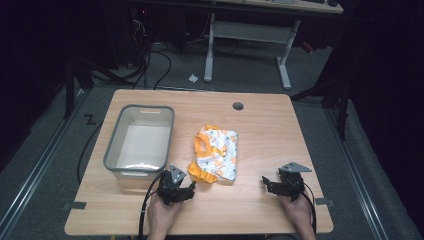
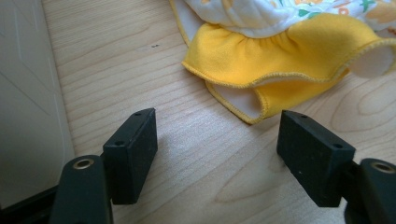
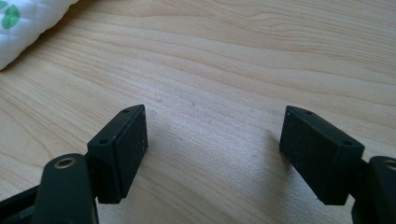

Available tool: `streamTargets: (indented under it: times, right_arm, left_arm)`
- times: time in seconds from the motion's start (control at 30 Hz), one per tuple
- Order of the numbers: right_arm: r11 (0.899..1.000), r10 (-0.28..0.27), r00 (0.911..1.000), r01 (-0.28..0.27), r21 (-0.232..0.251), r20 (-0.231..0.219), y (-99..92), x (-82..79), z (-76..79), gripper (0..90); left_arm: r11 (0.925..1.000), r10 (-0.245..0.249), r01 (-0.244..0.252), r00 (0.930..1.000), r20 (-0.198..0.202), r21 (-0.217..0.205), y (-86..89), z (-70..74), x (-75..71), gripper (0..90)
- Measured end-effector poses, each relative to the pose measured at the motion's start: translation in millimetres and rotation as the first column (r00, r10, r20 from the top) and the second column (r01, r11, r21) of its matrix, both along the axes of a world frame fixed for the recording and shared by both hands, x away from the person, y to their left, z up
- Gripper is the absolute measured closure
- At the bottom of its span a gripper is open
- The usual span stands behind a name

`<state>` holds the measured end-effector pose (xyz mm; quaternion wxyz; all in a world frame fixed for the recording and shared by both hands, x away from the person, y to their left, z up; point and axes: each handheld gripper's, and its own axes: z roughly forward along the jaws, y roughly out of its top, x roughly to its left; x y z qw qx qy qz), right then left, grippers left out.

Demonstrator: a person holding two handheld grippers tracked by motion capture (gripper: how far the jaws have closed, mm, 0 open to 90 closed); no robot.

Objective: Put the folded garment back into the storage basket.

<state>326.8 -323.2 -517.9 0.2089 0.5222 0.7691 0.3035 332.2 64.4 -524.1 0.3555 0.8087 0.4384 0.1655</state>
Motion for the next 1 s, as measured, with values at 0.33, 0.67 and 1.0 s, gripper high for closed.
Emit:
streamTargets:
  times: [0.33,0.67,1.0]
  right_arm:
    - [1.0,-0.001,1.0,0.001,-0.001,0.0,0.1,0.3,0.0,23.8]
    - [1.0,-0.002,1.0,0.002,-0.001,0.0,0.1,0.3,0.0,23.8]
    - [1.0,-0.002,1.0,0.002,-0.001,0.0,0.1,0.4,0.0,23.8]
  left_arm:
    - [1.0,0.005,-0.005,1.0,0.0,-0.004,0.2,0.0,-0.2,30.4]
    - [0.9999,0.015,-0.015,0.9999,-0.001,0.001,-1.1,-0.3,0.2,27.0]
    - [1.0,0.01,-0.01,0.9999,-0.003,0.001,-1.3,-0.3,0.5,26.3]
